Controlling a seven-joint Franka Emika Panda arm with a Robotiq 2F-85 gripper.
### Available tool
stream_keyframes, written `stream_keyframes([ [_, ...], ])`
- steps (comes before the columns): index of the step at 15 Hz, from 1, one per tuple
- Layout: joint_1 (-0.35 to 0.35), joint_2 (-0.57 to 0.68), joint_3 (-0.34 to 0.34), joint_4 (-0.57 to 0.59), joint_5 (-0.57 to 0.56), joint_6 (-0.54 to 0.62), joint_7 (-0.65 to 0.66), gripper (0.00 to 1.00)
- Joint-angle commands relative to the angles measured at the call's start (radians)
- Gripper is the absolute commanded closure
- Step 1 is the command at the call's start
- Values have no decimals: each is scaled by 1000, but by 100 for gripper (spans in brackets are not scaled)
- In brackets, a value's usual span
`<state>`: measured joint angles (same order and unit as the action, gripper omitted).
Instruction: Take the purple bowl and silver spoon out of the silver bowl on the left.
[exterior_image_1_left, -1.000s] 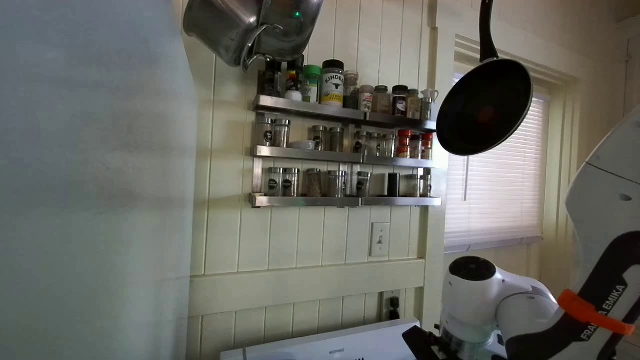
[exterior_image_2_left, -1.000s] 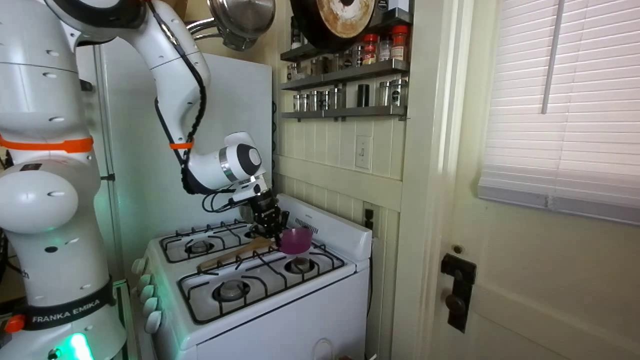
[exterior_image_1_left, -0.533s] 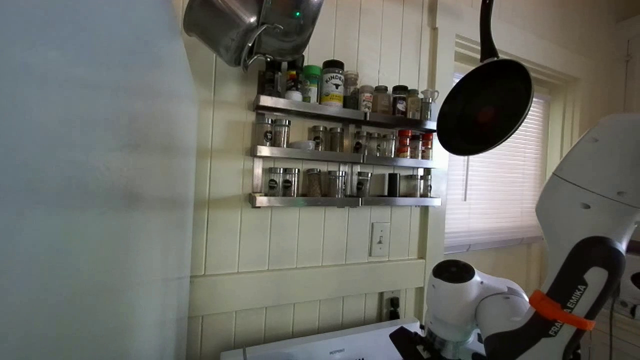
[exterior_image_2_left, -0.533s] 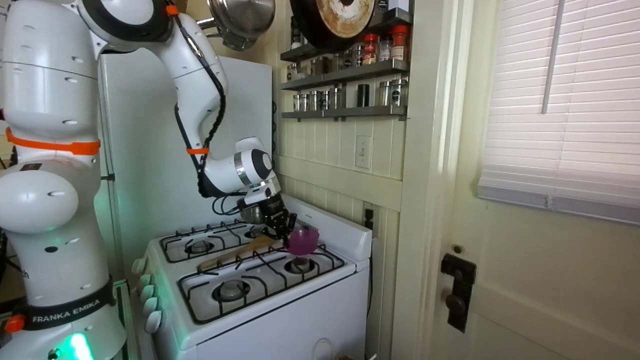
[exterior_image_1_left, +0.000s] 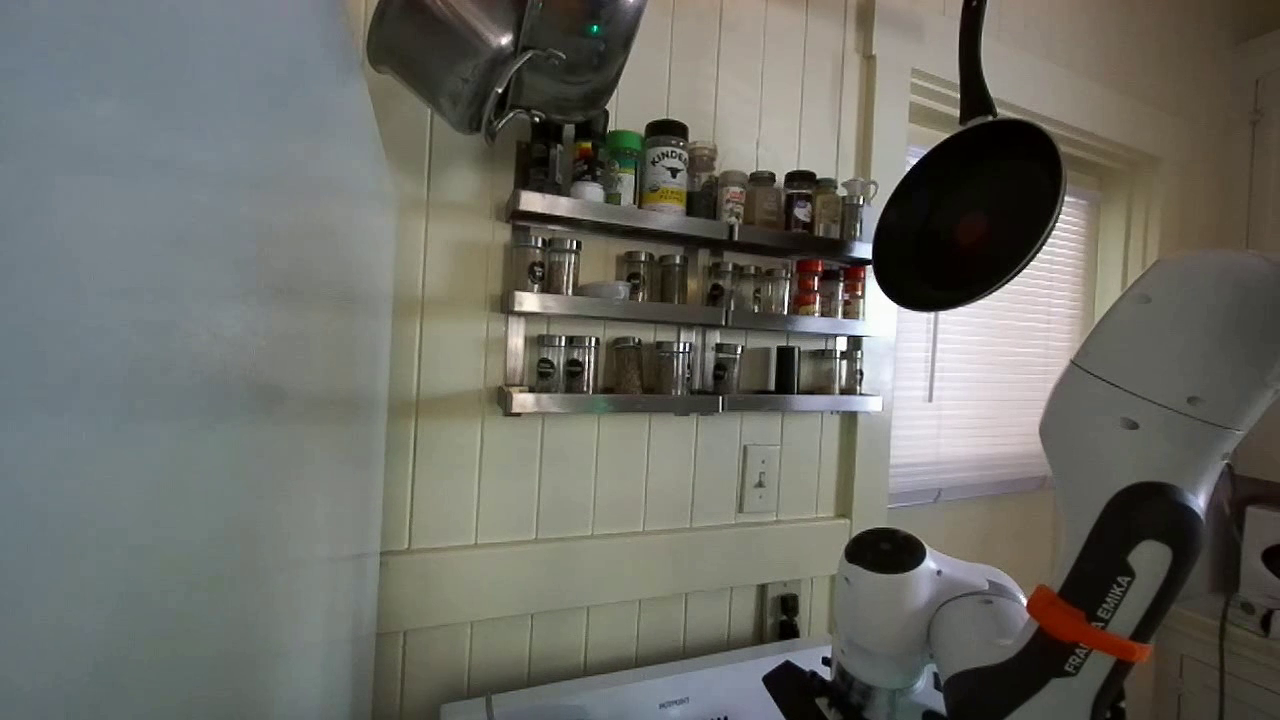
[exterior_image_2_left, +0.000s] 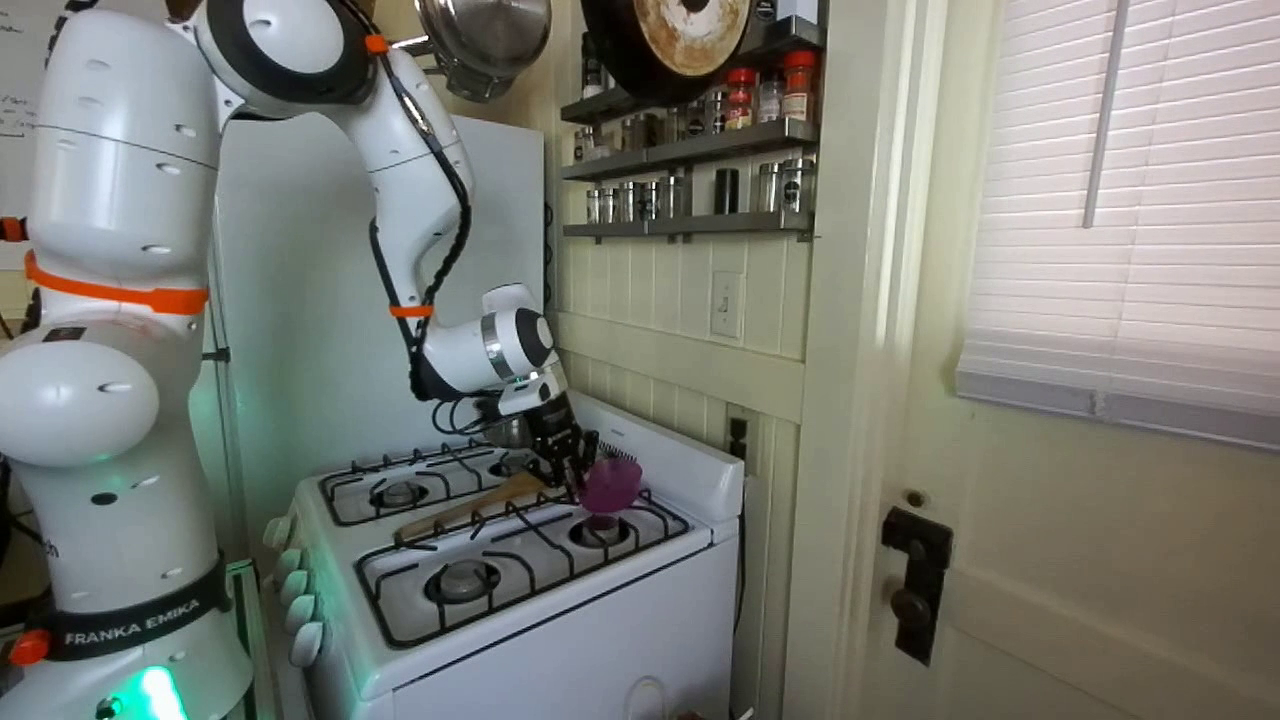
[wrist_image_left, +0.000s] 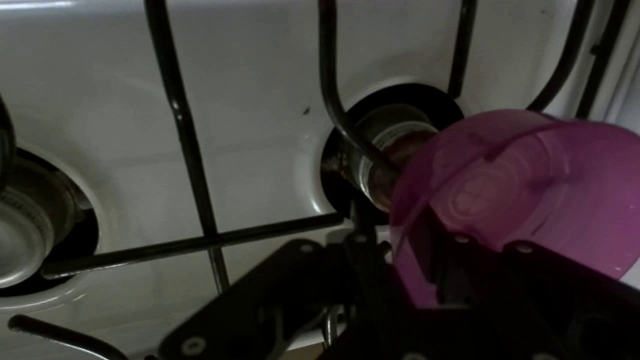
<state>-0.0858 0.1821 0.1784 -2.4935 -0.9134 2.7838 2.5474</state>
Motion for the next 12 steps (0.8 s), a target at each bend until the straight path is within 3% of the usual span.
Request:
stream_keyframes([
  [1, 19, -13, 13, -3, 8, -53, 16, 42],
  [6, 58, -132, 44, -36, 6, -200, 37, 5],
  [8, 77, -200, 69, -52, 21, -274, 41, 0],
  [9, 142, -240, 29, -71, 67, -287, -6, 0],
  [12, 189, -339, 39, -140, 132, -218, -198, 0],
])
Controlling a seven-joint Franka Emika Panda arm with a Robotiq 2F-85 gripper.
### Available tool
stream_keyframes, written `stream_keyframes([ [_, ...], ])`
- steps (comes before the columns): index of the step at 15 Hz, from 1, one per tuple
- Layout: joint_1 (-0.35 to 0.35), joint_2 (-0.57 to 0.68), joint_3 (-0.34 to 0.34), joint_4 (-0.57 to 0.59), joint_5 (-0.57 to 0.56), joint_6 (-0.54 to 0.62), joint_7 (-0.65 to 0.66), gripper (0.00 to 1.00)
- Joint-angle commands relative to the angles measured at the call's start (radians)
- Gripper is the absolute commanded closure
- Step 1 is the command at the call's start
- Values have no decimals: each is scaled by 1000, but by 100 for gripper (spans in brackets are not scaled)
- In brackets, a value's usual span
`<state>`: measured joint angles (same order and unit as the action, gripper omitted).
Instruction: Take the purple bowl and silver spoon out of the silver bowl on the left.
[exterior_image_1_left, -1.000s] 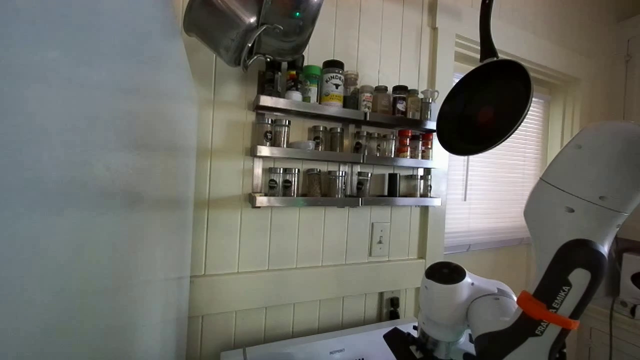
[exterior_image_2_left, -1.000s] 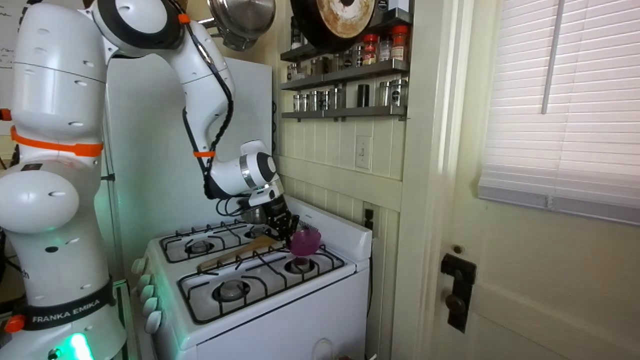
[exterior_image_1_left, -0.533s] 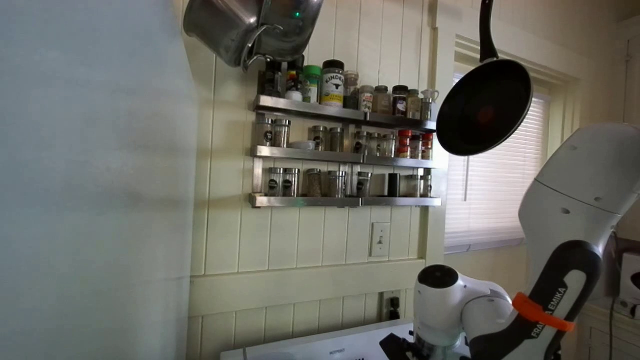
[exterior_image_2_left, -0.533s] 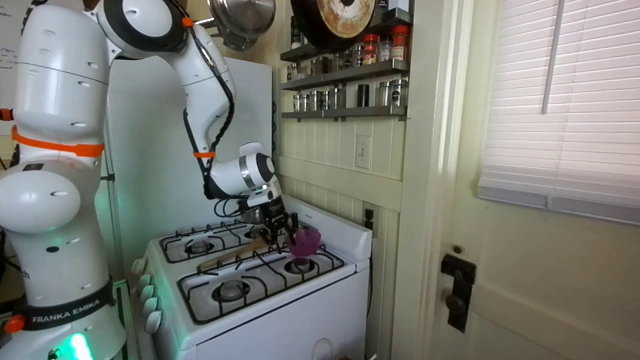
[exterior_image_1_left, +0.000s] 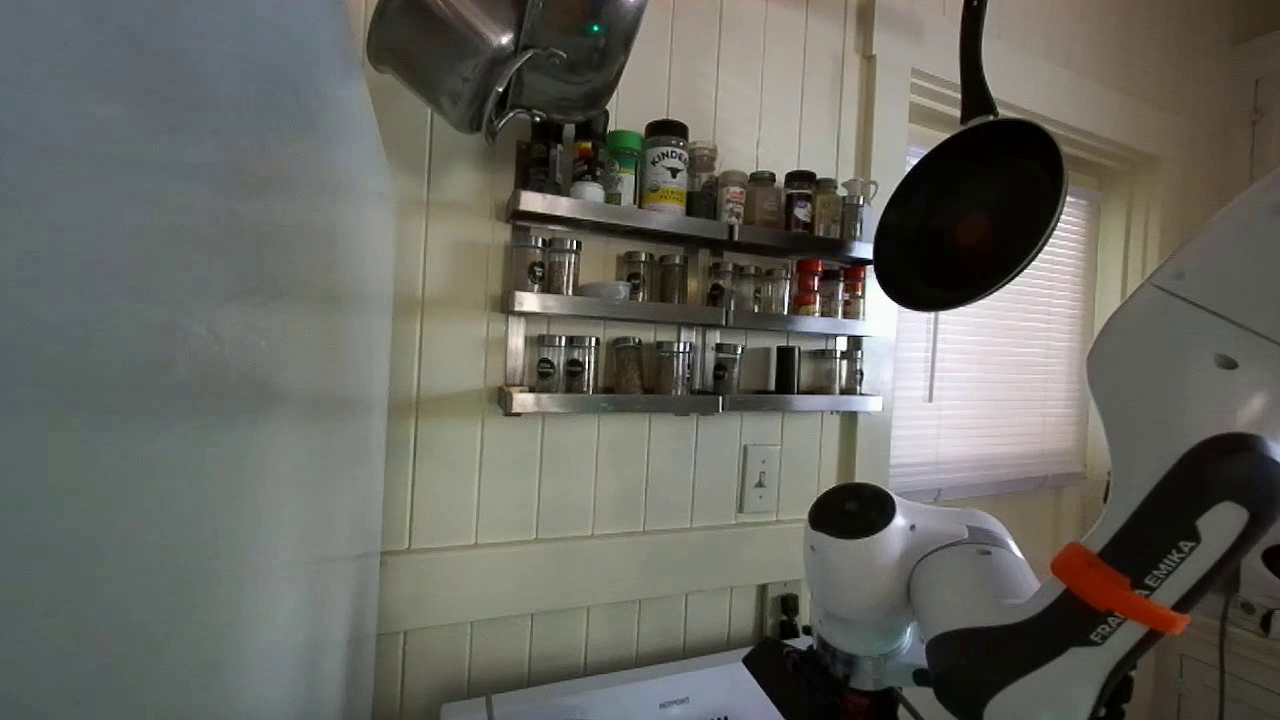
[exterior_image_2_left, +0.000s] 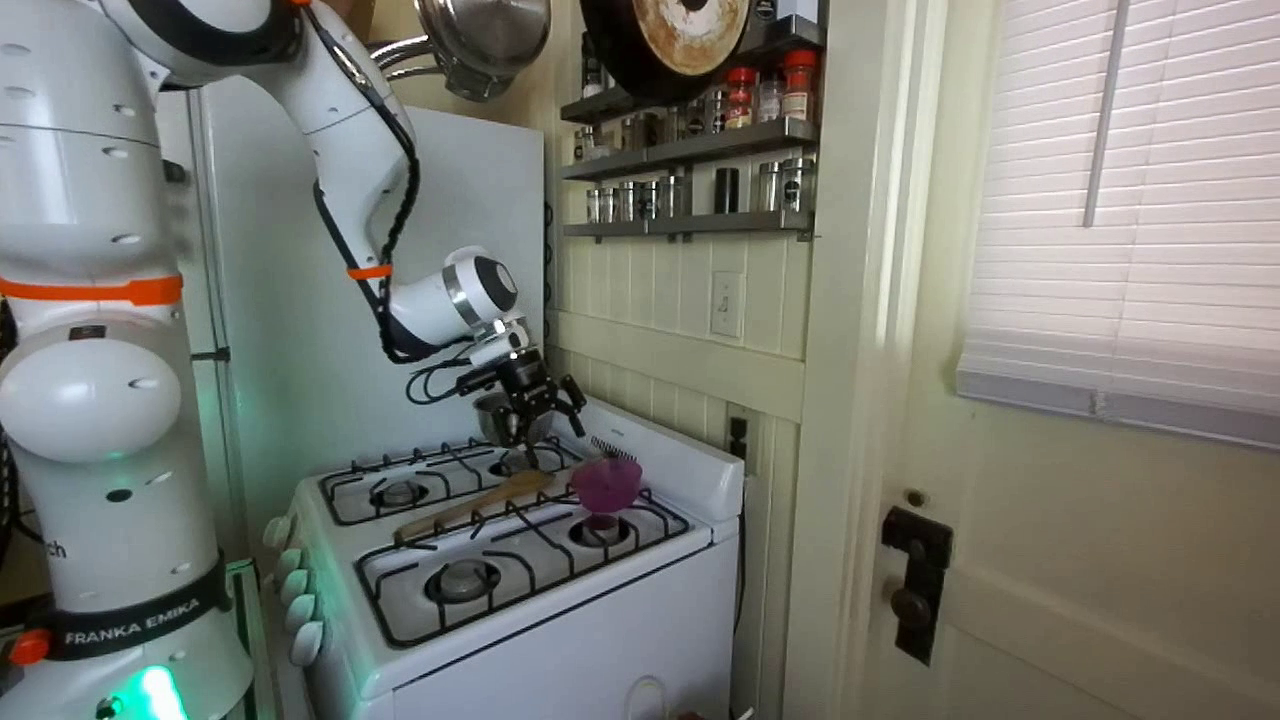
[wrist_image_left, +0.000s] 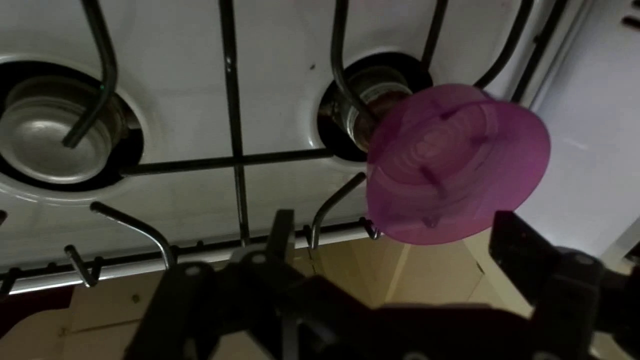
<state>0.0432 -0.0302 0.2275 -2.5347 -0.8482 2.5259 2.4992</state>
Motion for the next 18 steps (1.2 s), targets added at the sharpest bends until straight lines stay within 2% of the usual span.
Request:
stream_keyframes([
  [1, 78, -162, -7, -118, 84, 49, -202, 0],
  [4, 118, -225, 11, -120, 81, 65, -328, 0],
  [6, 118, -231, 15, -87, 55, 88, -404, 0],
  [8, 128, -206, -1, -46, 170, 85, -476, 0],
  [9, 101, -220, 34, -64, 112, 60, -405, 0],
  [13, 98, -213, 29, -42, 154, 66, -465, 0],
  [16, 122, -80, 4, 36, 118, 206, -554, 0],
  [18, 138, 14, -5, 89, 173, 302, -649, 0],
])
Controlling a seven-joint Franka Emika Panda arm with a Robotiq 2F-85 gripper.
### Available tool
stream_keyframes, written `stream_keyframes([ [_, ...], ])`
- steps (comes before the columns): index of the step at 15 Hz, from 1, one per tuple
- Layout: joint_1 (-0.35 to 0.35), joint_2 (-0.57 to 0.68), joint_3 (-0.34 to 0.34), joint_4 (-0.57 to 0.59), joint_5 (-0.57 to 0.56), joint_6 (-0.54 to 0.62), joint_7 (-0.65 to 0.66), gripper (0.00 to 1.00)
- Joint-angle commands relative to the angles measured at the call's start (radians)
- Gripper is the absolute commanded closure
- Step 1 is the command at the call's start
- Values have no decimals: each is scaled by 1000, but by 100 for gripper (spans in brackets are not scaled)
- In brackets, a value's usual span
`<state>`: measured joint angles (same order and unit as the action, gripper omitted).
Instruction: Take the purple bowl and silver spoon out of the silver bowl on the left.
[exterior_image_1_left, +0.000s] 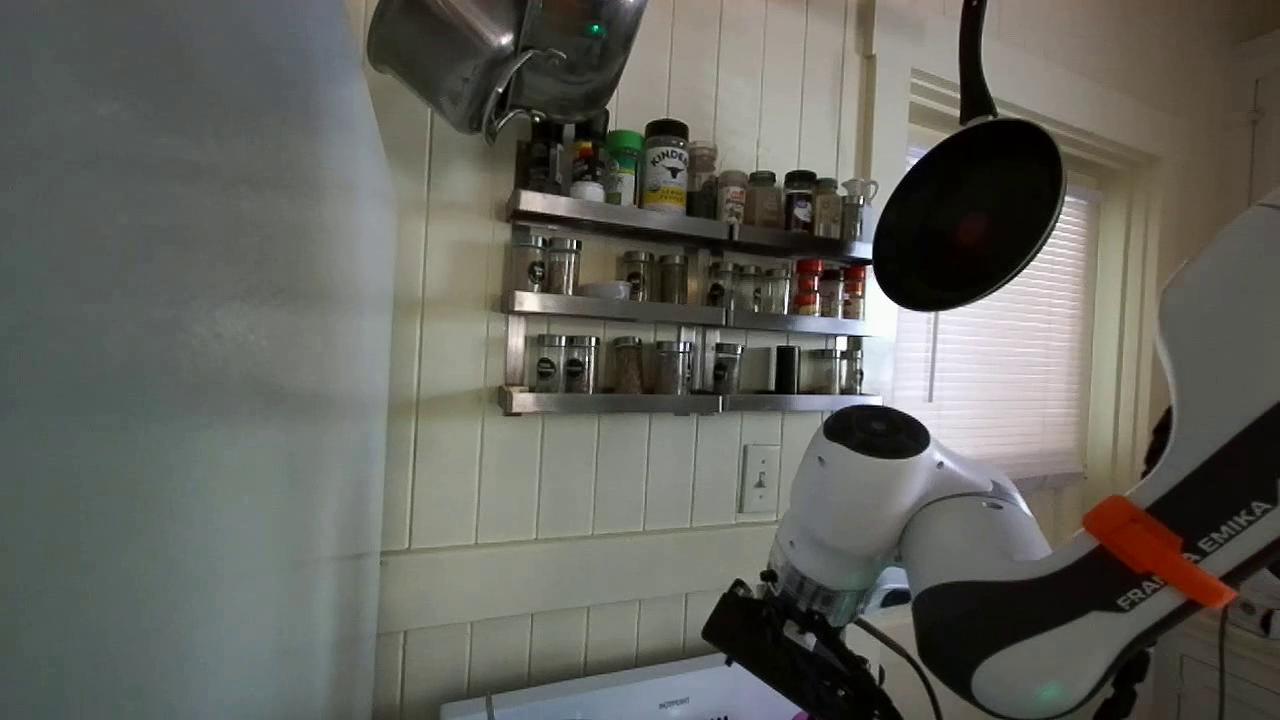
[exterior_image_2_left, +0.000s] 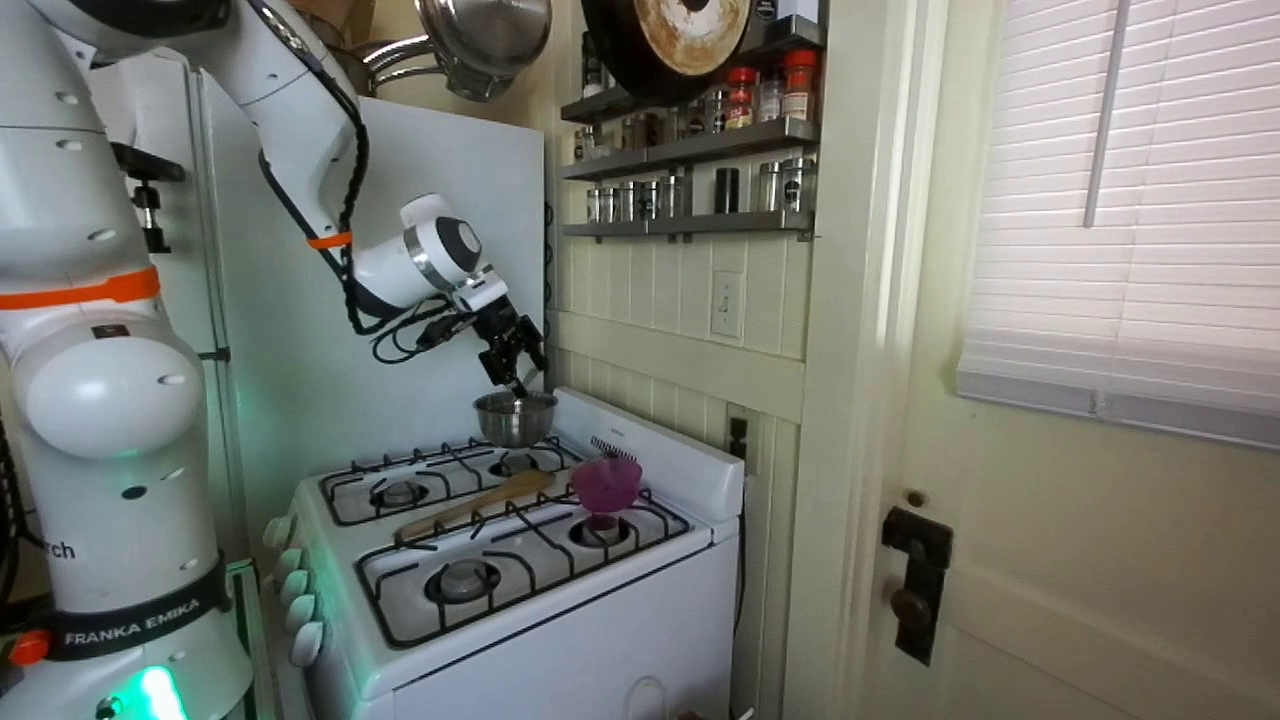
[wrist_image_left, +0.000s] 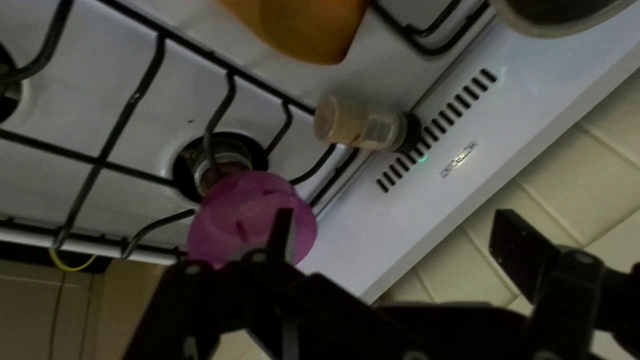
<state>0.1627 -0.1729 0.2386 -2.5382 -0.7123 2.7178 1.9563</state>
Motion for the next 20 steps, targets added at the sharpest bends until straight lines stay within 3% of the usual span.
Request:
stream_keyframes([
  [1, 26, 203, -17, 112, 75, 145, -165, 0],
  [5, 46, 370, 16, 186, 322, 200, -479, 0],
  [7, -29, 380, 127, 233, 402, 80, -640, 0],
  [8, 62, 315, 43, 240, 432, -15, -692, 0],
  [9, 22, 271, 76, 237, 360, -89, -660, 0],
  [11, 92, 196, 21, 273, 354, -235, -709, 0],
  [12, 47, 174, 69, 306, 321, -309, -710, 0],
  [13, 85, 160, 31, 327, 299, -333, -725, 0],
  [15, 77, 189, 41, 375, 248, -267, -749, 0],
  [20, 83, 265, 38, 360, 330, 69, -973, 0],
])
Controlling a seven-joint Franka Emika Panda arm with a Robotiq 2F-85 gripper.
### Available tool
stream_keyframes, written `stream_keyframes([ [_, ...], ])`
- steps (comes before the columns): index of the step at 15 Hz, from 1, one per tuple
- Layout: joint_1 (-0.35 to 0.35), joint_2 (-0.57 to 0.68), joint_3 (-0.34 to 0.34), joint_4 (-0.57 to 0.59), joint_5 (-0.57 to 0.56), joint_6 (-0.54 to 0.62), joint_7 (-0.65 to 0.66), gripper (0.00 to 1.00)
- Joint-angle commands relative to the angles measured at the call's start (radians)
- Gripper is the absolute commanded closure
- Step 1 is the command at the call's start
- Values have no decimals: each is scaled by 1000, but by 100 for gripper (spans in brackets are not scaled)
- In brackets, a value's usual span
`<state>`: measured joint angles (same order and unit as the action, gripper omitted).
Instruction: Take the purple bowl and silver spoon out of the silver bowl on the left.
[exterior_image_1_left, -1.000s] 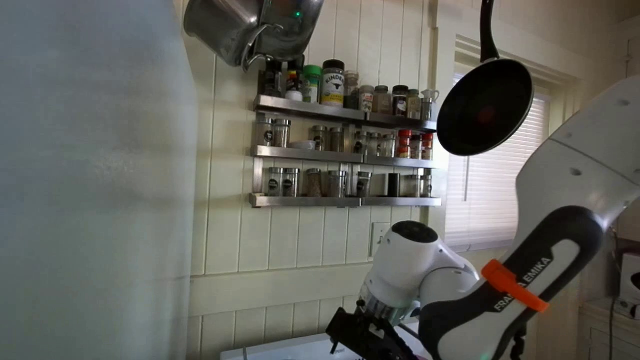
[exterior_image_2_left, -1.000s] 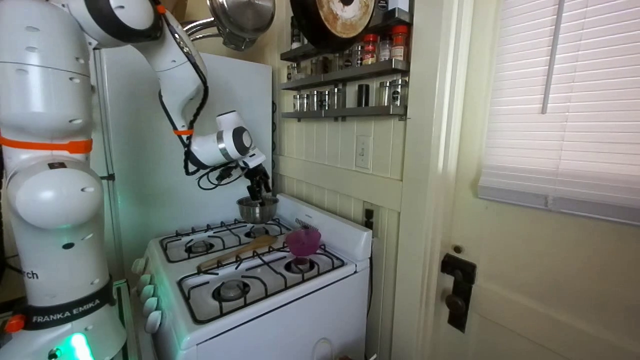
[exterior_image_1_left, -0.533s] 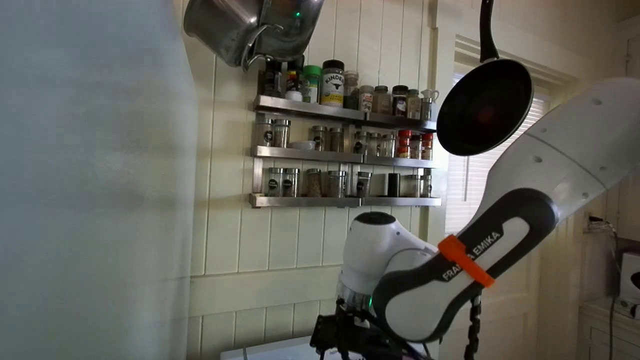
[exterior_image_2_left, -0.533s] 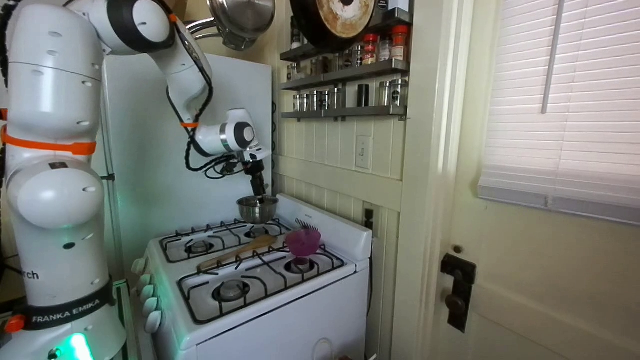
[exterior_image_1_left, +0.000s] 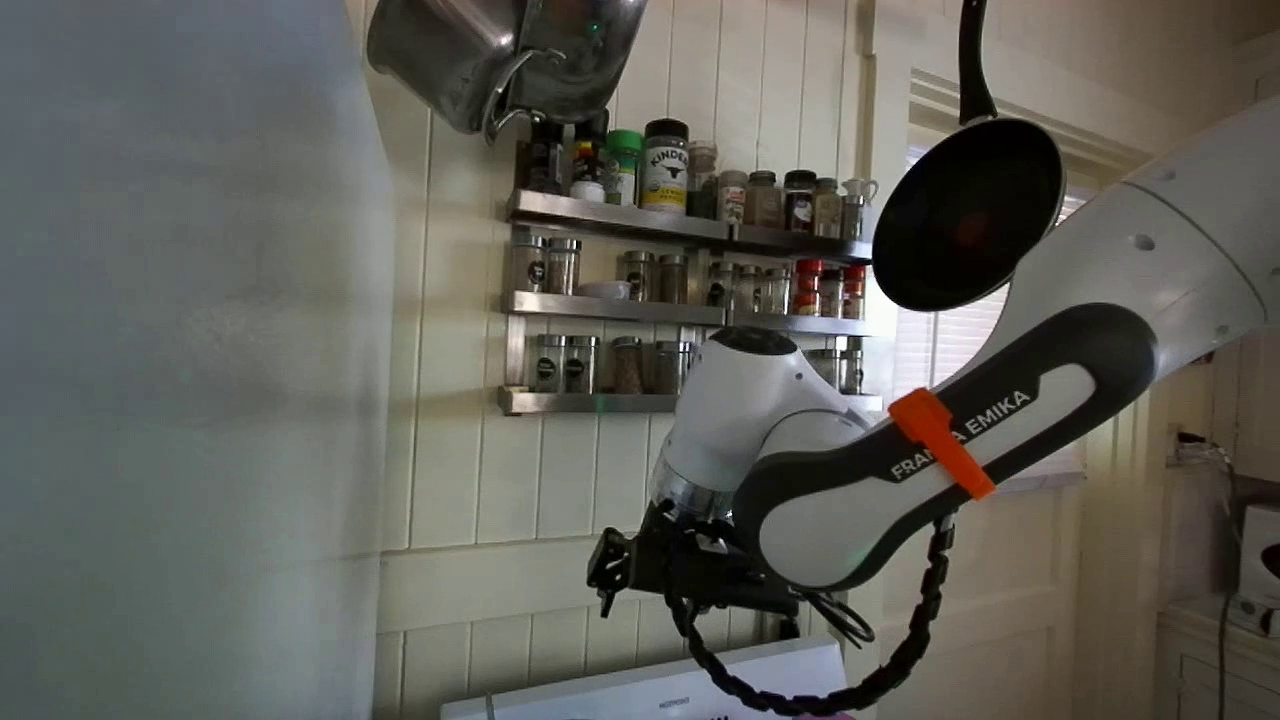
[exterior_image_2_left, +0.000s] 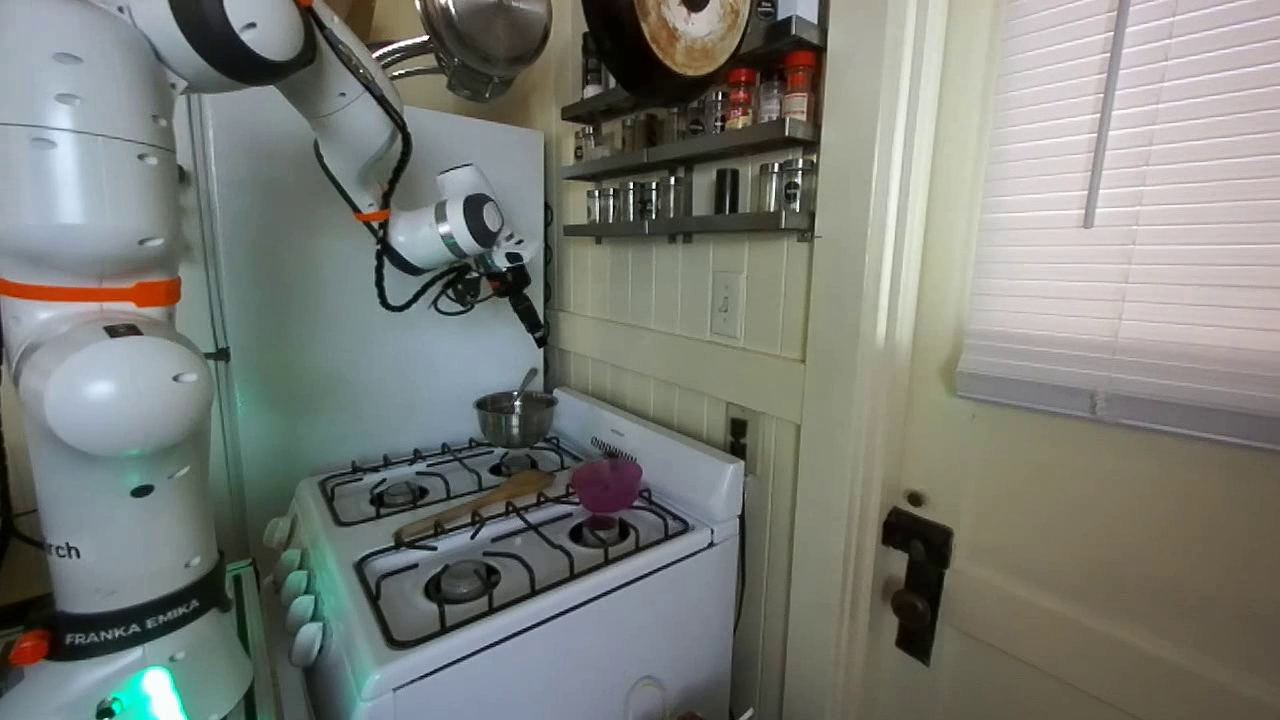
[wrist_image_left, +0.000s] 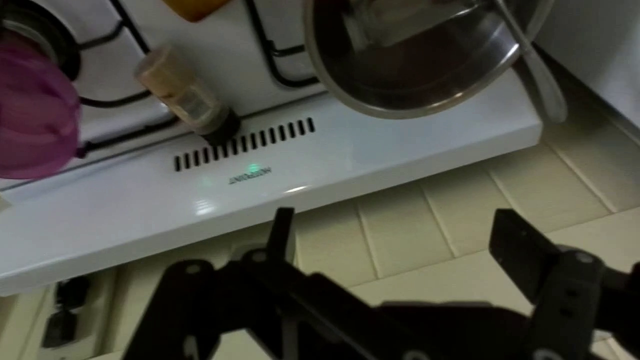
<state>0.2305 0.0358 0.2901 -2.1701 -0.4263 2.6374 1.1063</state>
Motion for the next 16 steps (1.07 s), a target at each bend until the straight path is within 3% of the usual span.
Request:
stream_keyframes([
  [1, 18, 75, -12, -18, 79, 211, -185, 0],
  [3, 22, 118, 7, -49, 195, 315, -344, 0],
  [6, -90, 202, 190, -68, 367, 401, -576, 0],
  [8, -203, 240, 338, -65, 469, 319, -727, 0],
  [9, -232, 237, 359, -66, 499, 264, -763, 0],
  [10, -232, 221, 338, -73, 480, 229, -751, 0],
  [11, -142, 192, 234, -76, 545, 206, -793, 0],
  [12, -113, 168, 170, -89, 537, 235, -727, 0],
  [13, -148, 167, 172, -93, 454, 258, -609, 0],
  [14, -102, 153, 100, -97, 397, 285, -542, 0],
  [15, -93, 155, 70, -91, 357, 310, -512, 0],
  [16, -113, 179, 85, -76, 365, 339, -552, 0],
])
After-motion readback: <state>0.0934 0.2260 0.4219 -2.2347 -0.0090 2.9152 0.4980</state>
